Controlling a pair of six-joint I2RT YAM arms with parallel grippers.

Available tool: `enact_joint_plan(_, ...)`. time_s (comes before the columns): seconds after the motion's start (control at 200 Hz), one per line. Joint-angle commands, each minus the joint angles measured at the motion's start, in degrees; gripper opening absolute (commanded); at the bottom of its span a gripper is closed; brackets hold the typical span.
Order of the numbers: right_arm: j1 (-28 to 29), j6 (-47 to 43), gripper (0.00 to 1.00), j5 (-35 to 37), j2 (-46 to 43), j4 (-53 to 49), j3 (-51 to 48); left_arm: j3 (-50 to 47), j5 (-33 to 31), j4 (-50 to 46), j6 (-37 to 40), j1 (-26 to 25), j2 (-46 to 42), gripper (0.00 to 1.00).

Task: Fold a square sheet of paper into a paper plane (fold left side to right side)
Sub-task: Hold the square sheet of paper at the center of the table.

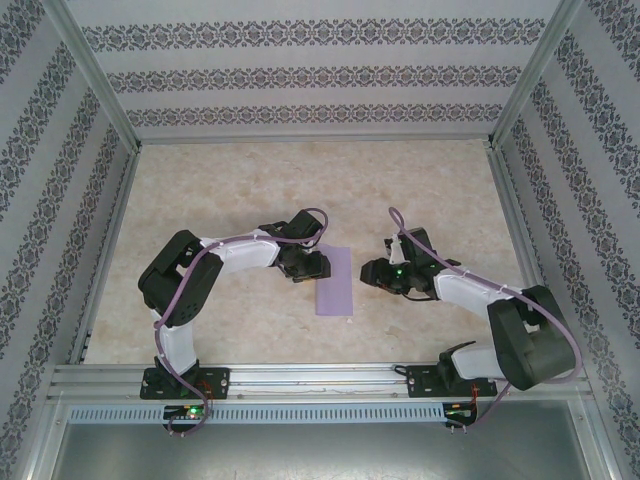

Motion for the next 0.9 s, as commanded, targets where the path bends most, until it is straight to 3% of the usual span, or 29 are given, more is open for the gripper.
enact_joint_plan(0.0, 0.9, 1.8, 0.44, -2.7, 1.4, 2.9, 1.3, -2.2, -1.0, 0.1, 1.9, -2.6, 7.3, 0.43)
enact_joint_plan(0.38, 4.7, 6.0, 0.11, -7.5, 8.9, 10.4, 3.8, -1.9, -1.3, -0.3, 1.7, -2.5, 7.6, 0.44)
enact_joint_plan(0.894, 7.1, 6.3, 0.00, -4.6, 17.7, 9.5, 4.8, -1.8, -1.9, -0.8, 2.0, -2.5, 6.9, 0.44)
